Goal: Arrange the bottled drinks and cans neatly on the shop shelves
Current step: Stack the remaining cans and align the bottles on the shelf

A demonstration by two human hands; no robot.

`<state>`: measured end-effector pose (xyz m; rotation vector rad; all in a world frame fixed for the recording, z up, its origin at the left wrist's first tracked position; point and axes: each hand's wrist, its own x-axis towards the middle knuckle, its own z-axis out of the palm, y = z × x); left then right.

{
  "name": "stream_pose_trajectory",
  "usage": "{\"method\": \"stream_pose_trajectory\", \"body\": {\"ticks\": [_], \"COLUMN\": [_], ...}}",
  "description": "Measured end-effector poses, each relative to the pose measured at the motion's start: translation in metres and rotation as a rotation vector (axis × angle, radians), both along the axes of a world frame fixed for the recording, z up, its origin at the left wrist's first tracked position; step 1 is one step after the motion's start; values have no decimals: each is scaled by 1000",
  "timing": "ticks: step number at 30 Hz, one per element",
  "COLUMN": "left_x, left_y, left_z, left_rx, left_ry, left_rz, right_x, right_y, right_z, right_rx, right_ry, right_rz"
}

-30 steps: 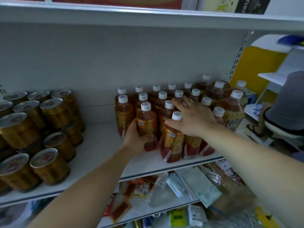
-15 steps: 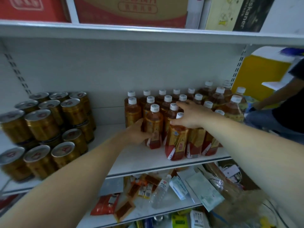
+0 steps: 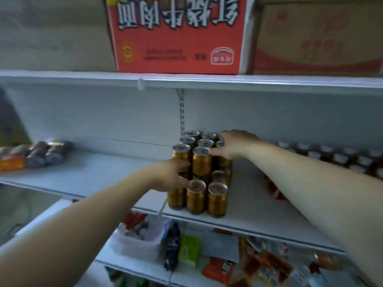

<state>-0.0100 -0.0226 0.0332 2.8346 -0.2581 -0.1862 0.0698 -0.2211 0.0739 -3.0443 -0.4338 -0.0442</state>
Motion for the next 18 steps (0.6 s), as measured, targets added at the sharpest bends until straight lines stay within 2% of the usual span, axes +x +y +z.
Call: {"method": "stream_pose_trajectory", "body": {"ticks": [4, 8, 12, 18], "left_x": [-32, -63, -78, -66], "left_y": [123, 226, 300, 381], "left_z": [2, 3, -2, -28], "left_rx": [56, 27, -35, -88], "left_ry": [-17, -48, -32, -4], "left_rz": [159, 334, 492, 611], "right_x": [-2, -8, -10, 16], "right_y": [126, 236, 322, 430], "right_z": [1, 2, 4, -13], "right_rx": [52, 84, 99, 130], "right_ry": [22, 45, 66, 74], "right_rz": [151, 262, 349, 442]}}
